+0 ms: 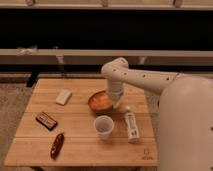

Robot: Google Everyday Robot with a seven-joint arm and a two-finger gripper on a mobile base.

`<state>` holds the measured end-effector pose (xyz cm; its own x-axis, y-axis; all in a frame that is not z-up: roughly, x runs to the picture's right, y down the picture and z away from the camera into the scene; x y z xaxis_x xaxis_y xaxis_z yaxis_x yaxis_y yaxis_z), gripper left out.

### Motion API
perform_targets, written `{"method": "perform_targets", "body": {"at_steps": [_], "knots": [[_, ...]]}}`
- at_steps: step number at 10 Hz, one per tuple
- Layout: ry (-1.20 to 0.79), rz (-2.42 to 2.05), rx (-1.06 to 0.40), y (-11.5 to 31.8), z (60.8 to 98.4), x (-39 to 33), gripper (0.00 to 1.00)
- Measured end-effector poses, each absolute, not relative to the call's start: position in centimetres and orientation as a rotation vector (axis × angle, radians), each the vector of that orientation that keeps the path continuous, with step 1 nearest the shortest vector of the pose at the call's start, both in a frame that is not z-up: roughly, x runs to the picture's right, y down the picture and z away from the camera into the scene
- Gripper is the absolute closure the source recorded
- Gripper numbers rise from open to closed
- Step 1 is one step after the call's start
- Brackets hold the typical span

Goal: Drag the ceramic bowl in a circle

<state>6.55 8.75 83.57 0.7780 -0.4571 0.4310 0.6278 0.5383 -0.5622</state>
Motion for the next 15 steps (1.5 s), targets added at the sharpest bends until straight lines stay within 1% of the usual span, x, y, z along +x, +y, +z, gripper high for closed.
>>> {"method": "perform_targets", "body": {"at_steps": [2,4,7,8,10,11,12,13,15], "knots": [[-0.205,-0.619,-0.758,6.6,85.3,7.8,1.00],[-0.192,-0.618,-0.742,4.8,86.4,6.4,0.99],[-0.209,-0.666,-0.717,3.5,86.7,2.3,0.74],[-0.229,-0.706,-0.710,3.7,86.3,0.1,0.62],[-0.269,-0.768,-0.694,4.9,84.8,-2.9,0.42],[-0.284,-0.789,-0.688,5.5,84.2,-3.8,0.35],[-0.311,-0.821,-0.690,6.7,83.2,-5.0,0.24],[-0.325,-0.840,-0.701,7.8,82.7,-5.1,0.20],[-0.333,-0.834,-0.734,9.6,82.8,-3.7,0.20]]}}
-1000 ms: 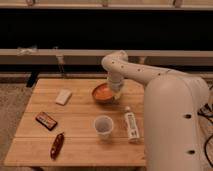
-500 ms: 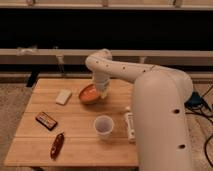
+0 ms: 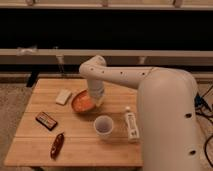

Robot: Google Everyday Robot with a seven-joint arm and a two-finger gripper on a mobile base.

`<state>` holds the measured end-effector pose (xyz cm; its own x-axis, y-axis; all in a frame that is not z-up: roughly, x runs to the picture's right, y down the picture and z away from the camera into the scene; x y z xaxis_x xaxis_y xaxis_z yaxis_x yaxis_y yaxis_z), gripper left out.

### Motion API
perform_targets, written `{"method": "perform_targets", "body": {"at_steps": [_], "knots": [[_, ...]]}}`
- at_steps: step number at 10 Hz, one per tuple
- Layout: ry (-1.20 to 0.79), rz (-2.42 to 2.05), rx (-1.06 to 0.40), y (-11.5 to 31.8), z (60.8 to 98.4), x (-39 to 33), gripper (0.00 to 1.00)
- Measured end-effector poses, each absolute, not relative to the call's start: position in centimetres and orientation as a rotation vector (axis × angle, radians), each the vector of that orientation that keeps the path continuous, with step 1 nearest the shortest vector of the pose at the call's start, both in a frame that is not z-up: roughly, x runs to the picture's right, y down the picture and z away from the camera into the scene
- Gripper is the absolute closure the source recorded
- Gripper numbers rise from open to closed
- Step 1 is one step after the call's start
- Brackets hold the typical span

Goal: Drag the ceramic bowl in a circle

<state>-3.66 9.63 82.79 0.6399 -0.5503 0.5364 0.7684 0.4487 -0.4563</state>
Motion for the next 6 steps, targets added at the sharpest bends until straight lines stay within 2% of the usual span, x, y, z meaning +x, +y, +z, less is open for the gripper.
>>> {"method": "perform_targets", "body": {"at_steps": [6], "knots": [[-0.439,-0.794,-0.650,9.32,82.37,-2.28,0.20]]}}
